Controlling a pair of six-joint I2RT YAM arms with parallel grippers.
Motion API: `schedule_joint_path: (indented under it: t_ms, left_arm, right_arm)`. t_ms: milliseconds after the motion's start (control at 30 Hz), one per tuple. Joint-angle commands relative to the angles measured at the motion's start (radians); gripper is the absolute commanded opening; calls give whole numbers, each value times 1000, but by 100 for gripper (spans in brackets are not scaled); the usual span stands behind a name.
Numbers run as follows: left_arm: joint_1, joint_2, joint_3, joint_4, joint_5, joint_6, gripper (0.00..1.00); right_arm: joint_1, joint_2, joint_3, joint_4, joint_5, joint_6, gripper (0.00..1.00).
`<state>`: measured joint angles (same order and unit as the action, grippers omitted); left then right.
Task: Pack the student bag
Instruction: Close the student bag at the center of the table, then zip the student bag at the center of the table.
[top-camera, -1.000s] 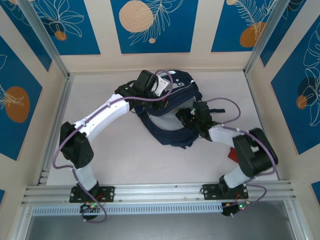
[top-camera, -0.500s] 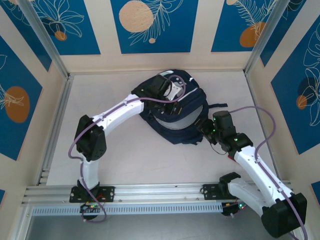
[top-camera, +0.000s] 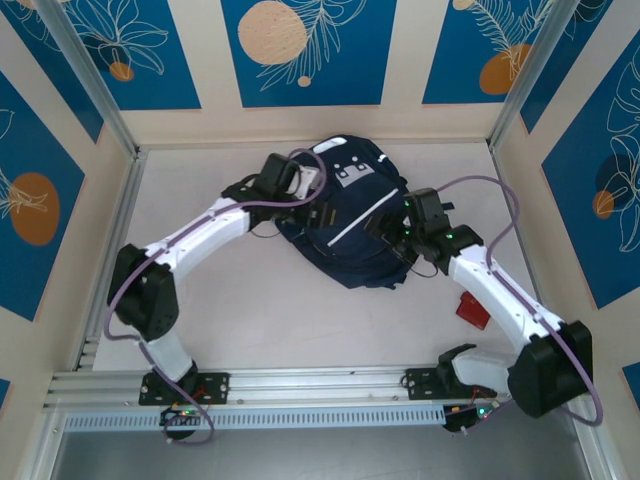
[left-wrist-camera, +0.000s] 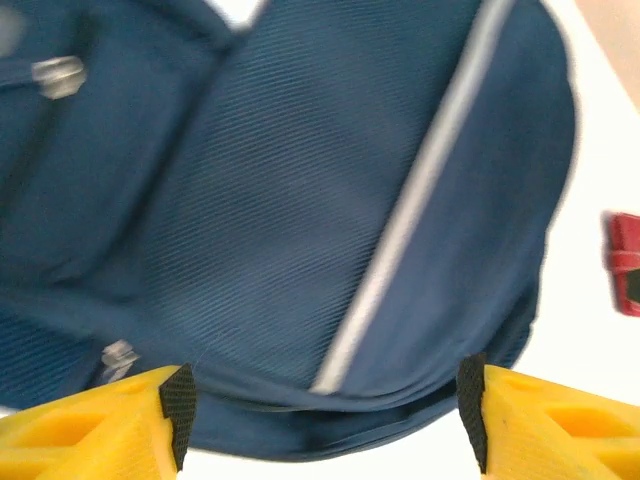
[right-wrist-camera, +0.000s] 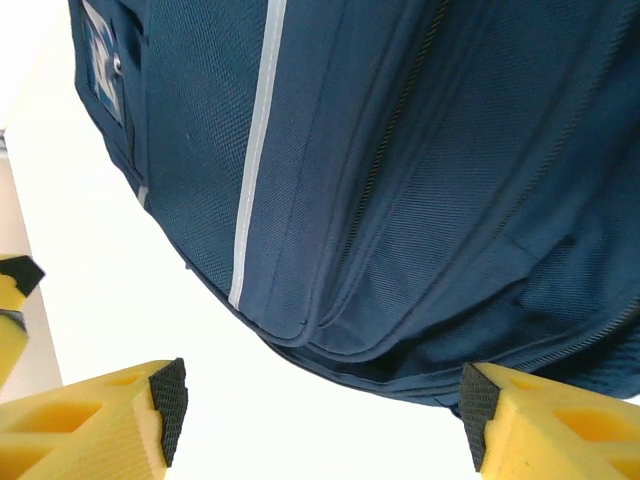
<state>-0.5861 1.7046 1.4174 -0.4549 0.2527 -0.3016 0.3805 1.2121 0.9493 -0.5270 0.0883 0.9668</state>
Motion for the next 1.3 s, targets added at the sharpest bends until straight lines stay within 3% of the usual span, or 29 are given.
schedule_joint_path:
  t_ms: [0, 167, 400, 733, 1133, 1267]
  left_arm:
    - [54, -44, -129, 75, -20, 27, 71]
    - [72, -24, -212, 120, -23, 192, 65]
    - [74, 79, -155, 82, -74, 364, 53]
    - [74, 204, -36, 27, -90, 398, 37]
    - [74, 267, 11, -44, -83, 454, 38]
    - [74, 292, 22, -37, -97, 453, 34]
  right_arm:
    - [8, 67, 49, 40, -55, -10, 75]
    - [14, 160, 76, 85, -109, 11, 70]
    - [12, 196, 89, 93, -121, 35, 67]
    - [15, 221, 85, 98, -142, 57, 66]
    - [18, 233, 87, 96, -138, 62, 71]
    - [18, 240, 87, 99, -141, 68, 71]
